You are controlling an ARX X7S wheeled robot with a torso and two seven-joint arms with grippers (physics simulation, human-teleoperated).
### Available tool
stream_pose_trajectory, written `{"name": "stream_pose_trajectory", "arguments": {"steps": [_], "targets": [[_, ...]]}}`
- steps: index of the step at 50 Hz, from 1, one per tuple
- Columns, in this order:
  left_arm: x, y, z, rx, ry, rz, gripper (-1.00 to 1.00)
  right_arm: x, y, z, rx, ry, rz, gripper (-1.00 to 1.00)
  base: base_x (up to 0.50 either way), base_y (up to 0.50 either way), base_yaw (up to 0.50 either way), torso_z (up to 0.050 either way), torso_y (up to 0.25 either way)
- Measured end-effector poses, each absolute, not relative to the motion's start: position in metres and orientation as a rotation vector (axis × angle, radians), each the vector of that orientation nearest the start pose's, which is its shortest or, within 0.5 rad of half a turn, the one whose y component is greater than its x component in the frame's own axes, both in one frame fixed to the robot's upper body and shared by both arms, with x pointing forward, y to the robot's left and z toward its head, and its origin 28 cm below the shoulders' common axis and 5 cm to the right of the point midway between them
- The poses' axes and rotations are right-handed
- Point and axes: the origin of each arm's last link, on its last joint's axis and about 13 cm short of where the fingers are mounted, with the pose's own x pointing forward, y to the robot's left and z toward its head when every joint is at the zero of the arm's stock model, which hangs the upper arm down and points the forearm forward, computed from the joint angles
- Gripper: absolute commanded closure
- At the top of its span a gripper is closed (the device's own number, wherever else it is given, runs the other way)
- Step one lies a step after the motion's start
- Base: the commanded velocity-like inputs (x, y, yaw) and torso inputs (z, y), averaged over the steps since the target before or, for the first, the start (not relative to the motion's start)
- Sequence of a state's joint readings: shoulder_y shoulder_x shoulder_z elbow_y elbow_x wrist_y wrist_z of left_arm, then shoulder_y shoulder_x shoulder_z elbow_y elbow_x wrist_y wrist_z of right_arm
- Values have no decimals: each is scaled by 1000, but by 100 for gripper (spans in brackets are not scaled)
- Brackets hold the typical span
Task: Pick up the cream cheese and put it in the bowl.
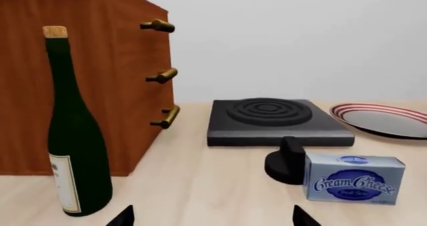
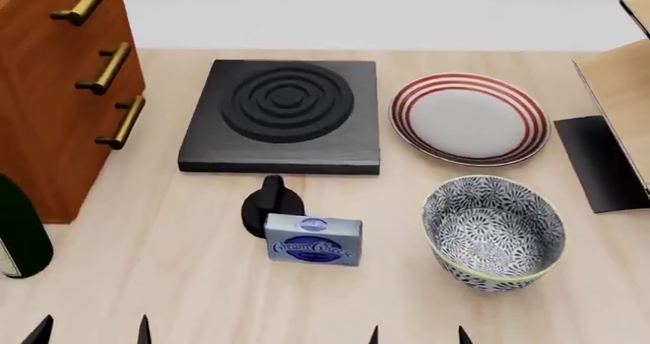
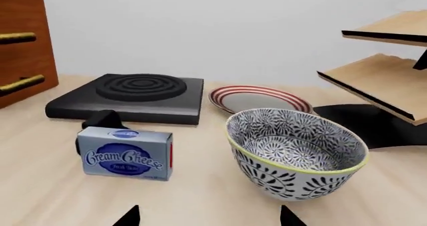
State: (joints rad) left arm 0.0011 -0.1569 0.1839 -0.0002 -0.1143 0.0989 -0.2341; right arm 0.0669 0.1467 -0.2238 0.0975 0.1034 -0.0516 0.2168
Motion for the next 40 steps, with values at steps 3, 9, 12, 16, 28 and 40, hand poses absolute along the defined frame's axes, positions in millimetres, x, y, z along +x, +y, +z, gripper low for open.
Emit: {"name": "stream_pose_trajectory", "arguments": {"steps": [3,9,12,16,28,40], "targets": [[208,207,16,25,-76,51,-100,221,-90,6,-55,-1,-6,-100,215,194,0,0,0],[208,207,16,25,-76,54,-100,221,-90,6,-56,-1,-7,-100,217,140,0,0,0],[208,207,16,26,-77,56,-100,221,-90,6,-58,-1,-7,-100,212,141,0,0,0],[208,208,16,26,-77,58,-100,221,-90,6,-59,-1,-7,-100,208,142,0,0,0],[208,207,16,28,-77,60,-100,221,-90,5,-58,-2,-8,-100,204,140,0,0,0],[208,208,16,31,-77,62,-100,221,-90,6,-52,-2,-9,-100,202,69,0,0,1]]}}
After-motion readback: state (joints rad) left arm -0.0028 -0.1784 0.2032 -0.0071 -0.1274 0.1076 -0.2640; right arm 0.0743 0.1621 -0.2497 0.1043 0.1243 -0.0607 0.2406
